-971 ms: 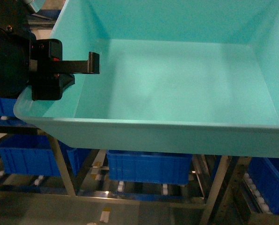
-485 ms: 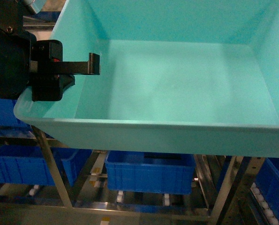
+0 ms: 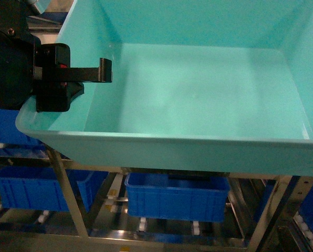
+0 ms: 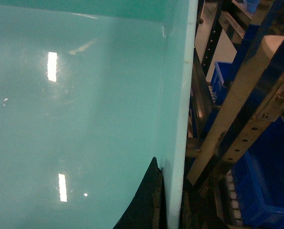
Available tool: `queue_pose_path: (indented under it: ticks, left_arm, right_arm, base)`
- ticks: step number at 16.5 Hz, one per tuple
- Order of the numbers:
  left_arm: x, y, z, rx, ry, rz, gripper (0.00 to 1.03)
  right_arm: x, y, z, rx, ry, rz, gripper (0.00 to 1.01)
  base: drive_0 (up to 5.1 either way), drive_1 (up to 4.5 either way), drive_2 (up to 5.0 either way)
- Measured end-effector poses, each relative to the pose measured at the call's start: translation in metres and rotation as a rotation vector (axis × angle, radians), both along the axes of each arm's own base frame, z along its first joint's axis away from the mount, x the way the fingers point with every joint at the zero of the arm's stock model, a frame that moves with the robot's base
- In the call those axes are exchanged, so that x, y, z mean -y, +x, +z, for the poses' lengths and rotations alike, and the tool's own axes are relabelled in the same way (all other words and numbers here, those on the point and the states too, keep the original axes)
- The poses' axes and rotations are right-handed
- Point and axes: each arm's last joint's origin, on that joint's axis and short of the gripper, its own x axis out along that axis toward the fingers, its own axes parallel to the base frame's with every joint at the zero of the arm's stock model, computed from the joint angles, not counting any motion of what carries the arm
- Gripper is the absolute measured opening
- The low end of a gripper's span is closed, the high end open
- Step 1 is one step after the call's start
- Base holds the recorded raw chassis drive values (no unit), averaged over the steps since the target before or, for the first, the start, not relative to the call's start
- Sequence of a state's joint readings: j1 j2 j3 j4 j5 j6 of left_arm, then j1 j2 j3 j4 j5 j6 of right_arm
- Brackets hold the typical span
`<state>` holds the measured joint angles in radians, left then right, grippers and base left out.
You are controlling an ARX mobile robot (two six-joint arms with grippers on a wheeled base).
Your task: Organize blue bins on left shelf correctly
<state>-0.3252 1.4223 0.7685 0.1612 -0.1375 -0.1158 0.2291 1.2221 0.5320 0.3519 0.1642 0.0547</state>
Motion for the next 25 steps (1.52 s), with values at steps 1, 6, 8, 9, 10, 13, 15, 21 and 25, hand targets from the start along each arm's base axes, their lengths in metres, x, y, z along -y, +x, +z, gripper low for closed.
queue_pose_path:
  ticks: [1, 6, 8, 9, 10, 13, 15, 21, 25]
  left_arm:
    - [0.0002, -0.0001, 0.0, 0.0, 0.0, -0.001, 0.06]
    - [0.0004, -0.0001, 0.0, 0.0, 0.0, -0.002, 0.06]
    - [0.0004, -0.0001, 0.0, 0.0, 0.0, -0.002, 0.06]
    - [0.0004, -0.0001, 0.0, 0.0, 0.0, -0.002, 0.06]
    - [0.0004, -0.0001, 0.0, 0.0, 0.0, -0.002, 0.06]
    - [0.0004, -0.0001, 0.0, 0.0, 0.0, -0.002, 0.06]
    - [0.0004, -0.0001, 0.0, 0.0, 0.0, -0.002, 0.06]
    - [0.0, 0.0001, 0.0002, 0.002, 0.0, 0.0, 0.06]
    - [0.0002, -0.0001, 0.0, 0.0, 0.001, -0.002, 0.06]
  right_arm:
    - [0.0001, 0.0, 0.0, 0.0, 0.0, -0.001, 0.02]
    - [0.0003, 0.0001, 0.0, 0.0, 0.0, -0.001, 0.02]
    - [0.0003, 0.0001, 0.0, 0.0, 0.0, -0.002, 0.02]
    - [0.0003, 0.0001, 0.0, 0.0, 0.0, -0.002, 0.02]
    - [0.0003, 0.0001, 0.0, 0.0, 0.0, -0.002, 0.02]
    - [0.0003, 0.0001, 0.0, 0.0, 0.0, -0.002, 0.02]
    - [0.0003, 0.0001, 0.0, 0.0, 0.0, -0.002, 0.02]
    - [0.0003, 0.0001, 0.0011, 0.009, 0.001, -0.001, 0.02]
    - [-0.0002, 0.0009, -0.0028, -0.016, -0.006, 0.001, 0.02]
  base:
    - [0.0, 0.0, 0.0]
    - [0.0, 0.0, 0.0]
    - [0.0, 0.0, 0.0]
    - [0.0, 0.0, 0.0]
    - [0.0, 0.0, 0.0]
    - [0.0, 0.0, 0.0]
    - [0.0, 0.0, 0.0]
    - [-0.7, 0.11, 0.6]
    - [0.0, 0.0, 0.0]
